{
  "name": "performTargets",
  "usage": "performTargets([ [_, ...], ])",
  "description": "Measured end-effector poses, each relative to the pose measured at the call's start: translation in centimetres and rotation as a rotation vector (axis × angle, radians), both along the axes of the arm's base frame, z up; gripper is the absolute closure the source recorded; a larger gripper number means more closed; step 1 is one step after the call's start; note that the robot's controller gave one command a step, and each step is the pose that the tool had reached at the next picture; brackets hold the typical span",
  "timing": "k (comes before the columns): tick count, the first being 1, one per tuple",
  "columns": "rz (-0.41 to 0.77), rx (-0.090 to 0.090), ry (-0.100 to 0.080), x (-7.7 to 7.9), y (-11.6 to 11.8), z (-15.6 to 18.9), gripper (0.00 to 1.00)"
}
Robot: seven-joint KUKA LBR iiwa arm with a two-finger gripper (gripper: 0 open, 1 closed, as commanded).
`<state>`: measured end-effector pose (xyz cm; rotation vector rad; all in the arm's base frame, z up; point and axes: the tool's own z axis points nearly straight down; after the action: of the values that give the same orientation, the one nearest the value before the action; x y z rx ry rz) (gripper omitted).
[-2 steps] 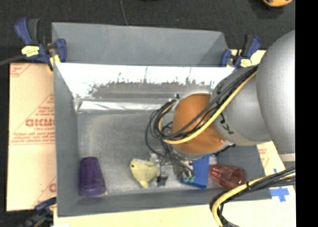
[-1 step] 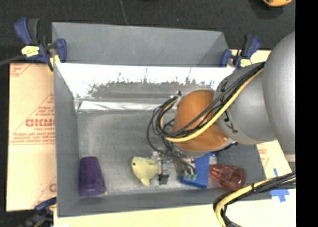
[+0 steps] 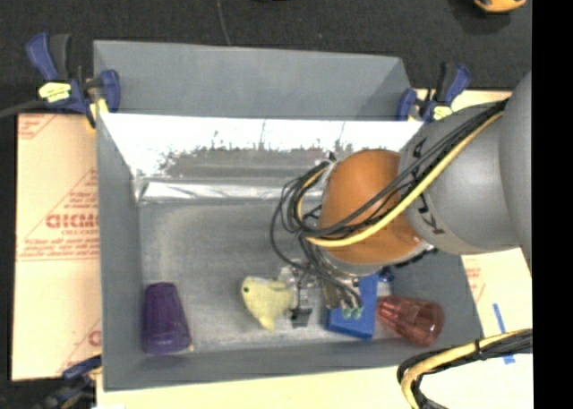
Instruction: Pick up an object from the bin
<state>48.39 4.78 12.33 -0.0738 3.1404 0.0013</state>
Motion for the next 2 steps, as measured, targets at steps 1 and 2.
performTargets([
  [1,-0.001,0.0,-0.005,0.15,-0.02,1.78,1.0],
  [2,-0.001,0.001,-0.006,0.18,-0.03,2.61,1.0],
])
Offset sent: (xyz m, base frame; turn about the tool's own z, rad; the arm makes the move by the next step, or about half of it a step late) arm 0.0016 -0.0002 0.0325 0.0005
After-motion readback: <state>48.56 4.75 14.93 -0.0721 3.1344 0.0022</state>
